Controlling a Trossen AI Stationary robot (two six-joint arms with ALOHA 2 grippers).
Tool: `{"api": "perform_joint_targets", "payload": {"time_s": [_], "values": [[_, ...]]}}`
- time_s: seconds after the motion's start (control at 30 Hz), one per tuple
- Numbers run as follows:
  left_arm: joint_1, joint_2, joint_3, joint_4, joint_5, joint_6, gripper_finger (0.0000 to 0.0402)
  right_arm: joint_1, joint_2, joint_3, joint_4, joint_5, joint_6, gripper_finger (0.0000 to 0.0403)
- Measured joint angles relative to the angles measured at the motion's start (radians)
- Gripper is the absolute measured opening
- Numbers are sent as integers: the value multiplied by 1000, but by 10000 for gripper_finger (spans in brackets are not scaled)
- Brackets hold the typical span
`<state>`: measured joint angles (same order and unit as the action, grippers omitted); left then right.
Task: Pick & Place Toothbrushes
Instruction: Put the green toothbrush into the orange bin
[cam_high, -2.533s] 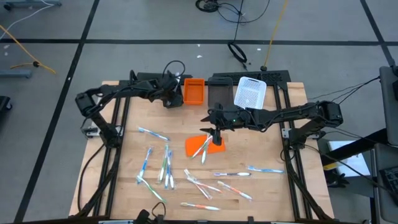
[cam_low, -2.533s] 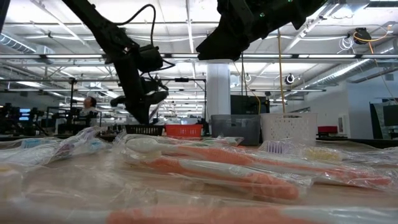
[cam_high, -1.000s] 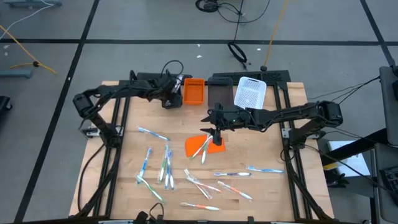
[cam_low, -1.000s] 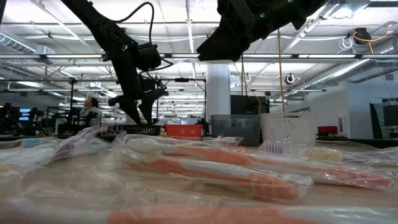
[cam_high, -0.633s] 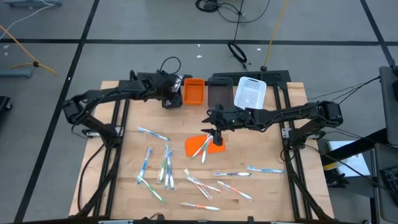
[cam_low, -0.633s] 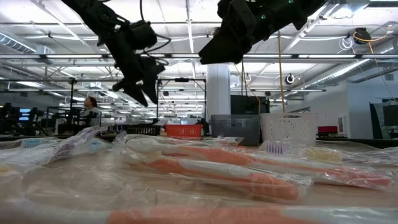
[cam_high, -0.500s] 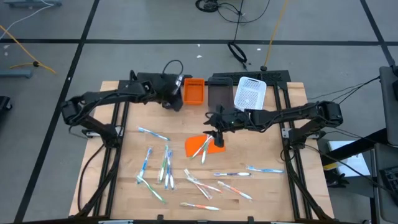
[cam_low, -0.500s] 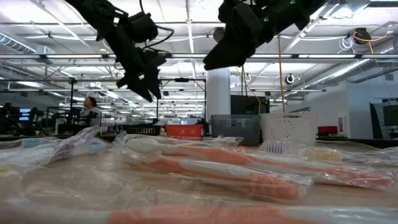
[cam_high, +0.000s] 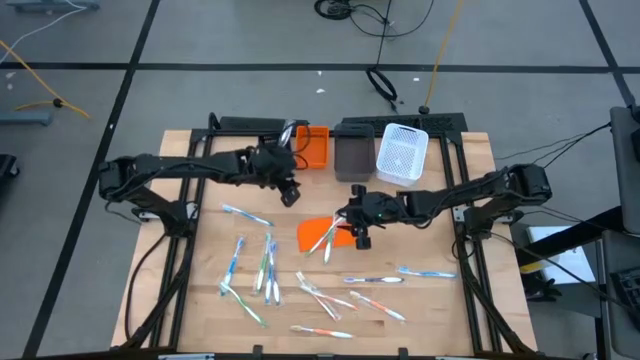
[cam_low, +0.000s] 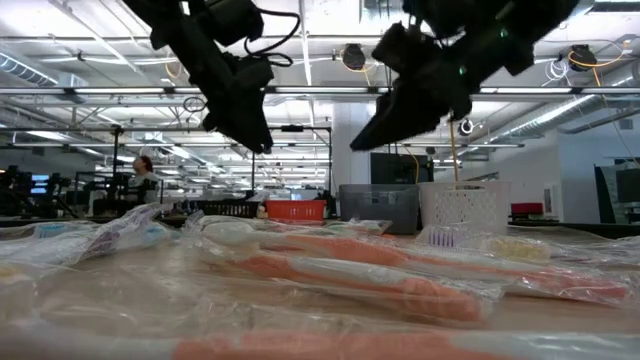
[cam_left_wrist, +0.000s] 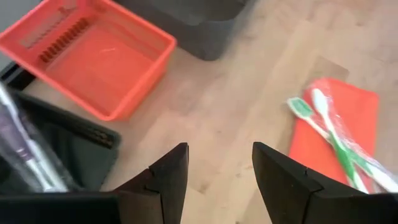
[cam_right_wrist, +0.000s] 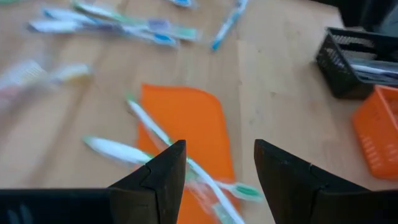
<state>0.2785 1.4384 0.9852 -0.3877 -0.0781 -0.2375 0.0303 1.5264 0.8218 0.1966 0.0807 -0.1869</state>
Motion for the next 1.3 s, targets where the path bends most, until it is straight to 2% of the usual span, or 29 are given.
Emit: {"api": "perform_joint_targets", "payload": {"time_s": [0.17,0.3,0.53,0.73,0.9,1.1,1.3], "values": [[-42,0,0,33,-2,-1,177,0,25,-33,52,2,-51,183],[-69,0,0,54,-1,1,177,-3,82,-38,30,2,-69,183],[-100,0,0,58,-27,1,177,-9,228,-36,159,2,-89,183],[-105,0,0,57,-29,8,177,-10,277,-35,174,24,-90,176],[-104,0,0,57,-31,8,177,-10,275,-35,169,27,-90,127],[-104,0,0,57,-36,7,177,-10,266,-35,161,27,-91,18],[-104,0,0,57,-37,7,177,-10,266,-35,166,29,-78,2]]}}
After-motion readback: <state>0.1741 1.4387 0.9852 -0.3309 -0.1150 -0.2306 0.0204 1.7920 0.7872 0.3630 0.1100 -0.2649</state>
